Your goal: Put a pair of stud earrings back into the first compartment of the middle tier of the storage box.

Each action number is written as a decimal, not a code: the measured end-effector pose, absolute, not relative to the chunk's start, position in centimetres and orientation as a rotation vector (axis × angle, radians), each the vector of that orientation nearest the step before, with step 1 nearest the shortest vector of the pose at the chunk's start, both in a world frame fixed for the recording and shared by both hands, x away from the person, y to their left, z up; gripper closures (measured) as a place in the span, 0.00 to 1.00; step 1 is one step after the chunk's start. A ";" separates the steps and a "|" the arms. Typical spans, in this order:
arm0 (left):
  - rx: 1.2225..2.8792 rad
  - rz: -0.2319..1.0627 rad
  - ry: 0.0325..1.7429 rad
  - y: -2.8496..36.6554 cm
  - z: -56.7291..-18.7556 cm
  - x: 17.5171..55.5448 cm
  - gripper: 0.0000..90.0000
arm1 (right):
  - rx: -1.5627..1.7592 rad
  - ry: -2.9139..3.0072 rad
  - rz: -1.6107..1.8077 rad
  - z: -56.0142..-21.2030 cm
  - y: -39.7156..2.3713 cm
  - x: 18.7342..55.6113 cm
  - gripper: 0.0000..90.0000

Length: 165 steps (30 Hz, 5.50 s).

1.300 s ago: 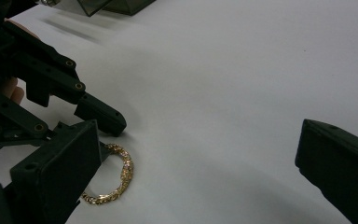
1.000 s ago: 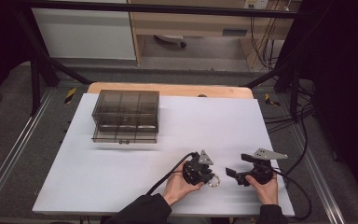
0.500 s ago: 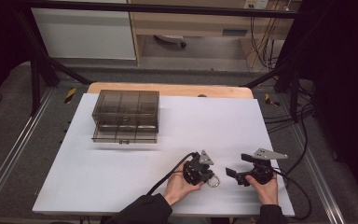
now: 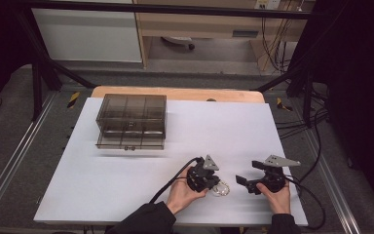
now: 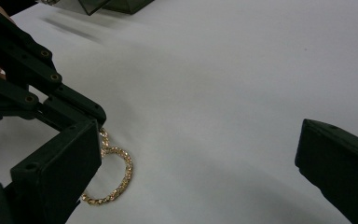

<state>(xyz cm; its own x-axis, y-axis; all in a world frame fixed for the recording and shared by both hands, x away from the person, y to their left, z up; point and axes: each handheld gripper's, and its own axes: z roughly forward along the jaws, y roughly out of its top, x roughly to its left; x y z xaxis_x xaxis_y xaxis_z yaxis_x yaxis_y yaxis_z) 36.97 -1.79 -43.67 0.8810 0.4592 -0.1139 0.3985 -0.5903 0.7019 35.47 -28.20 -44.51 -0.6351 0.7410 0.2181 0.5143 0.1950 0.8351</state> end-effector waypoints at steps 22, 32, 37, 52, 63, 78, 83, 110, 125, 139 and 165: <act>2.245 0.174 0.719 6.2 -41.3 37.7 0.94 | 1.206 2.244 1.403 -44.6 -28.0 35.5 0.01; 2.198 0.205 0.788 10.3 -40.0 38.3 0.94 | 1.208 2.247 1.399 -44.7 -28.0 35.5 0.01; 2.172 0.222 0.834 12.4 -39.3 38.8 0.94 | 1.203 2.248 1.396 -44.7 -28.0 35.5 0.01; 2.113 0.318 0.968 19.1 -37.6 40.2 0.94 | 1.203 2.250 1.391 -44.7 -28.0 35.5 0.01; 2.081 0.394 1.062 23.3 -36.5 41.6 0.94 | 1.209 2.253 1.387 -44.7 -28.0 35.5 0.01; 2.060 0.482 1.189 27.0 -36.9 44.4 0.94 | 1.205 2.253 1.387 -44.7 -28.0 35.5 0.01; 2.059 0.516 1.227 27.7 -37.6 45.4 0.94 | 1.205 2.253 1.387 -44.7 -28.0 35.5 0.01; 2.053 0.545 1.323 29.5 -40.1 46.6 0.81 | 1.207 2.248 1.390 -44.7 -28.0 35.5 0.01; 2.016 0.467 1.150 26.1 -38.4 43.4 0.32 | 1.208 2.248 1.394 -44.7 -28.0 35.5 0.01; 2.095 0.390 0.926 18.3 -39.0 40.0 0.15 | 1.206 2.255 1.389 -44.7 -28.0 35.5 0.01; 2.205 0.231 0.718 3.8 -42.0 37.8 0.20 | 1.203 2.259 1.375 -44.7 -28.0 35.5 0.01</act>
<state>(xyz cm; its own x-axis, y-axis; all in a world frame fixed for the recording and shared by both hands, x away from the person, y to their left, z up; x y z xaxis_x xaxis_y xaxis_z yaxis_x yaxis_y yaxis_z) 37.79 3.76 -42.02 0.8231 0.5642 -0.0647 0.4204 -0.5286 0.7375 35.54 -27.98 -44.74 -0.6340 0.7458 0.2047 0.5242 0.2198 0.8227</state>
